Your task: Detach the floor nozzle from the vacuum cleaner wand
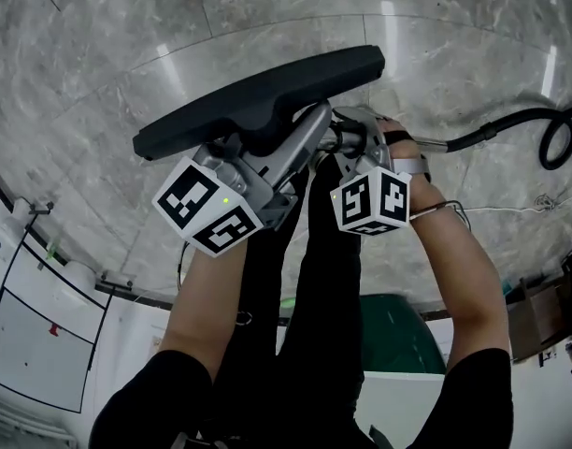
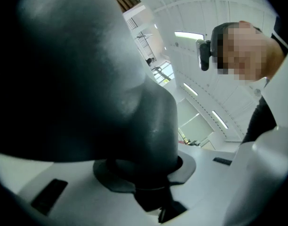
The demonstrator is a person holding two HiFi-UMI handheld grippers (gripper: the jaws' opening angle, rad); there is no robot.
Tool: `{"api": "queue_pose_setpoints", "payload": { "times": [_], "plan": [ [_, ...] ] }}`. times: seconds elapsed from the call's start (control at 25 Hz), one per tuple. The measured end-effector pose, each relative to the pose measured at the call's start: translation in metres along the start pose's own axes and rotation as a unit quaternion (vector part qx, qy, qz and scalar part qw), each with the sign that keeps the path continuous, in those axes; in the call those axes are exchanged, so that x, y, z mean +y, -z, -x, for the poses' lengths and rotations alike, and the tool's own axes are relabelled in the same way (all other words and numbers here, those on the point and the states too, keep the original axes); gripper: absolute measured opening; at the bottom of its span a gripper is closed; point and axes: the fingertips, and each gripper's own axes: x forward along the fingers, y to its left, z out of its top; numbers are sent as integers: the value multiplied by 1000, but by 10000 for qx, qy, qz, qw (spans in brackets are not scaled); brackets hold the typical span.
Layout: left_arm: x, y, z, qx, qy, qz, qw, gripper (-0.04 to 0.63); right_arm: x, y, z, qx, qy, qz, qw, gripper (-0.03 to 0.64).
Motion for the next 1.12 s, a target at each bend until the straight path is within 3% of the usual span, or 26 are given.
{"api": "queue_pose_setpoints", "payload": {
  "times": [0.2,0.28,0.32,0.4,0.44,0.48,0.52,0.56,0.6,0.64,0.68,0.72,0.76,0.84,0.88,1.0,1.12],
  "plan": [
    [-30,-1,5,403,148,-436,9981,118,17,-7,23,-115,-428,-211,9988,100],
    [-46,0,10,533,357,-698,9955,118,40,-12,36,-241,-1383,-314,9896,100],
    [-57,-1,13,560,568,-782,9937,118,59,-14,49,-290,-2200,-404,9742,100],
    [-80,-1,17,643,1031,-837,9891,118,93,-19,84,-385,-3928,-686,9163,100],
    [-85,2,18,749,1154,-780,9874,118,102,-21,97,-432,-4417,-867,8919,100],
    [-84,5,17,854,1143,-663,9875,118,103,-21,99,-464,-4461,-1040,8877,100],
    [-77,8,17,915,999,-518,9894,118,98,-18,92,-468,-4065,-1167,9050,100],
    [-67,10,16,921,756,-387,9921,117,89,-13,78,-444,-3318,-1214,9345,100],
    [-58,12,16,886,481,-296,9945,117,78,-9,64,-390,-2345,-1176,9642,100],
    [-51,12,17,820,237,-224,9961,115,63,-6,53,-308,-1297,-1064,9853,100],
    [-43,6,20,675,45,-128,9976,115,45,-1,45,-200,-329,-899,9952,98],
    [-33,-10,26,369,-119,25,9992,115,29,9,38,-59,408,-695,9967,98],
    [-18,-38,40,-132,-285,204,9993,115,20,28,33,124,796,-471,9956,97],
    [16,-111,80,-1162,-588,235,9912,114,31,90,30,595,610,-121,9963,97],
    [26,-136,92,-1323,-654,56,9890,113,42,120,34,841,374,-68,9957,97],
    [39,-127,81,-707,-686,-432,9942,112,49,164,48,1191,134,-264,9924,97],
    [37,-81,59,-359,-719,-233,9965,113,49,161,50,947,70,-439,9945,98]
  ]
}}
